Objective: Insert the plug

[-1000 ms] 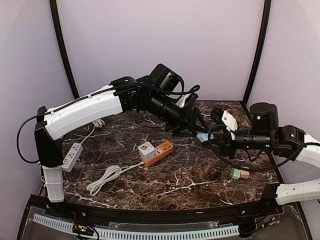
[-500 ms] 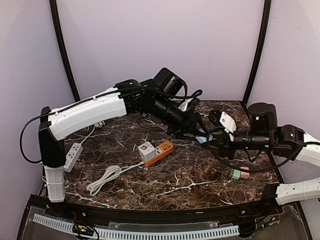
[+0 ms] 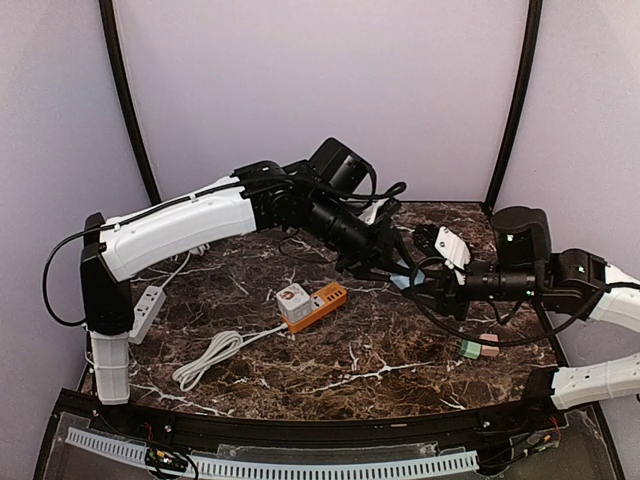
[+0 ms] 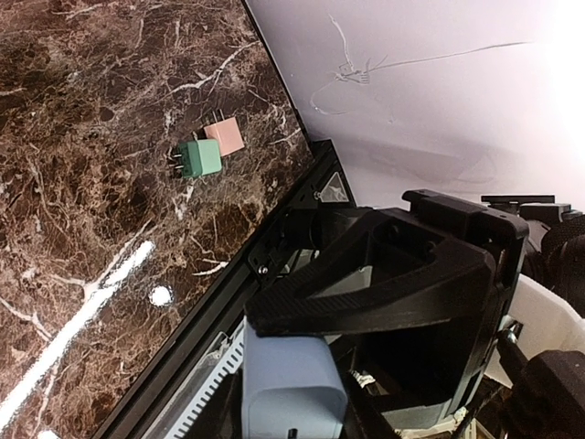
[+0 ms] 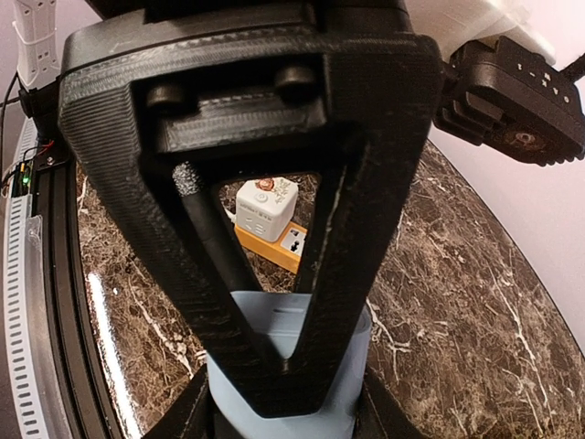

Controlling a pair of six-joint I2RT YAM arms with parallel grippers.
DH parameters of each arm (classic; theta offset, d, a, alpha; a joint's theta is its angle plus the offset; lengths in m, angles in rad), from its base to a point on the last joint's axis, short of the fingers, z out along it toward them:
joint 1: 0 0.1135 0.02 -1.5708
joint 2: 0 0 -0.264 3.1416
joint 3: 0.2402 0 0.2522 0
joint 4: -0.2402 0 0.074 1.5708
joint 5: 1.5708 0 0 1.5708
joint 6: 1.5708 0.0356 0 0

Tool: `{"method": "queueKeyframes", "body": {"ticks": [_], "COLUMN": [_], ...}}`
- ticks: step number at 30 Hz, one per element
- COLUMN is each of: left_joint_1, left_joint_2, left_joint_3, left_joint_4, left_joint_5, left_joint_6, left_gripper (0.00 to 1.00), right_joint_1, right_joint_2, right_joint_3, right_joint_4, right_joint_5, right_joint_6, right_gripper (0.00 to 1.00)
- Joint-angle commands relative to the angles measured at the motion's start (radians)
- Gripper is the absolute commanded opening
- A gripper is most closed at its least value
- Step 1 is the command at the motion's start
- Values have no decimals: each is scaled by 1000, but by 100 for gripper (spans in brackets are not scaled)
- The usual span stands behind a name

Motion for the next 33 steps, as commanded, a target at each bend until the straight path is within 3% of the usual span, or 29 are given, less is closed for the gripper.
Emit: {"method": "queueKeyframes", "body": {"ticks": [1,6,19,21,23,25,26,30,33], "left_joint_1": [-6,-5,-6,-6,-5,-5,-5,-3,0], "left_joint_2": [9,14,22,23,25,24,23,17,14], "left_joint_3": [26,26,26,27,25,27,27,30,32], "left_joint_4": [-10,-13,-9,-5,6,9,8,-8,-23], "left_joint_5": [23,31,61,73,88,93,90,73,65], "left_joint_6": [-3,-3,-9,-9,-11,-7,-5,9,21], "left_gripper": [33,29,32,25,8,2,1,1,1], "right_joint_1": [11,11,13,13,14,14,14,14,13], "right_joint_2": [3,1,4,3,4,3,1,-4,-13], "right_joint_3": [42,40,31,30,27,24,24,15,8], "right_joint_4": [12,9,12,15,18,25,26,30,30], "right_joint_5": [24,37,44,45,45,45,45,45,44], "right_joint_6": [-12,-19,-11,-9,-6,-3,1,19,29], "right_gripper": [0,0,0,0,0,0,3,36,48]}}
